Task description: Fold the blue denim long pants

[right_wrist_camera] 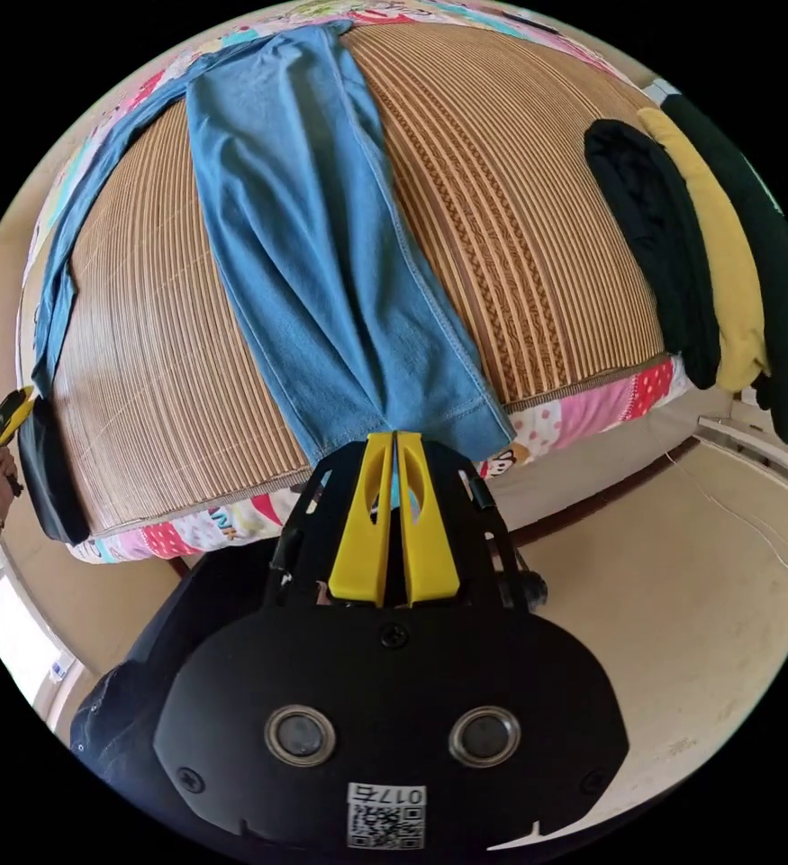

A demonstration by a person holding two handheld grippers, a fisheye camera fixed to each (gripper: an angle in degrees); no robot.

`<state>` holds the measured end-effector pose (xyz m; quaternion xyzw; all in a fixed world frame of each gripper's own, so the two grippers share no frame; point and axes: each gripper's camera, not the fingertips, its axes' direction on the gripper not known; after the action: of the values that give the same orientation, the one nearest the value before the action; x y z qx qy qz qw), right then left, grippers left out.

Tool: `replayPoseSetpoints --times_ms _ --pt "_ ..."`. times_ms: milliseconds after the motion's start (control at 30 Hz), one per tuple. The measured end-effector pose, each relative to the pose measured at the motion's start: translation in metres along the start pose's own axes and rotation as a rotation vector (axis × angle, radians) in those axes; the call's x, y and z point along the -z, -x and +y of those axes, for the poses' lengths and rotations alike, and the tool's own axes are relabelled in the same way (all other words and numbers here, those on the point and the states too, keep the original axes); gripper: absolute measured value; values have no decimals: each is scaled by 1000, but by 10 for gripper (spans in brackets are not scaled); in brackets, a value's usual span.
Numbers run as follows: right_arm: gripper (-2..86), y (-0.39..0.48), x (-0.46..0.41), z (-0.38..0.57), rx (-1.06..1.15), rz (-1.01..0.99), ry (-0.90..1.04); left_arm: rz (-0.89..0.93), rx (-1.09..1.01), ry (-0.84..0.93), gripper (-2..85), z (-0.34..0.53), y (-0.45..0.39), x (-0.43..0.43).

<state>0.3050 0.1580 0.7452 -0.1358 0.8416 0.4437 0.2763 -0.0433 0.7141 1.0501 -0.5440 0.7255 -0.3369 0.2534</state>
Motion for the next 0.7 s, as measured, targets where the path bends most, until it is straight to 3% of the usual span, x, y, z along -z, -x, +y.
replayPoseSetpoints --times_ms 267,467,600,700 --pt "2 -24 3 56 -98 -158 -45 -119 -123 108 46 -5 12 -18" --pt "3 -21 -7 68 -97 -427 -51 -38 -334 100 3 20 4 67" --pt "4 -5 -14 75 2 -679 -77 -222 -558 -75 0 97 -52 144" --pt "4 12 -20 80 123 -775 -74 -101 -762 -186 1 153 -103 168"
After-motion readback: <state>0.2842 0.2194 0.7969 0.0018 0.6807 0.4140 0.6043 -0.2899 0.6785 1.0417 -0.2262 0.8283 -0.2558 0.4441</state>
